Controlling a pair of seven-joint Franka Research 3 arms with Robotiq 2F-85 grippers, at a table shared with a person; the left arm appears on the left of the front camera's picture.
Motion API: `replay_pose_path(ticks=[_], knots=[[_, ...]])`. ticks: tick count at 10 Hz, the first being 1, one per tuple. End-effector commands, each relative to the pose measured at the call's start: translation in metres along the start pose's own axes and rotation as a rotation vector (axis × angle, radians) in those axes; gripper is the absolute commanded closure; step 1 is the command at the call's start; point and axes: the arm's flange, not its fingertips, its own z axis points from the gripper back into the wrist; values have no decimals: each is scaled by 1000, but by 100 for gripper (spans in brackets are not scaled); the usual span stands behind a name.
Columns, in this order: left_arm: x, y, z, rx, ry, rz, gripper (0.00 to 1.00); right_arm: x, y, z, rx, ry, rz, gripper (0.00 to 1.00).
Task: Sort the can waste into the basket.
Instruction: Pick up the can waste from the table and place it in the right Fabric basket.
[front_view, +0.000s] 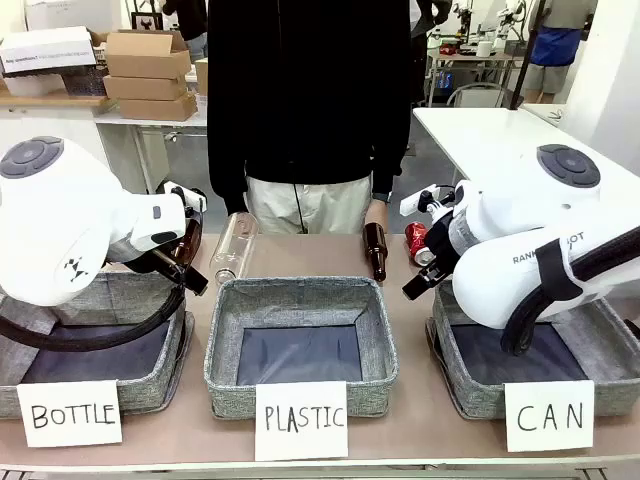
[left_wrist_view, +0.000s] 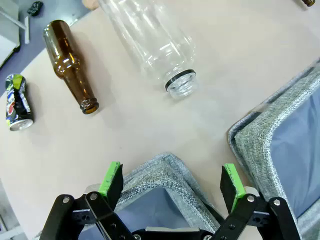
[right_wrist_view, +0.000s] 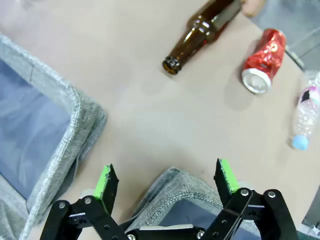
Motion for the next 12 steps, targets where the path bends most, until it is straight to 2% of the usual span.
replay_pose_path(ticks=[1, 11, 12], knots=[[0, 0, 0, 0, 0, 0, 0, 0, 0, 0, 0, 0, 0, 0], [0, 0, 0, 0, 0, 1, 0, 0, 0, 0, 0, 0, 1, 0], [24, -7, 74, 36, -111, 5, 0, 16, 6, 64, -185, 8, -25, 0]])
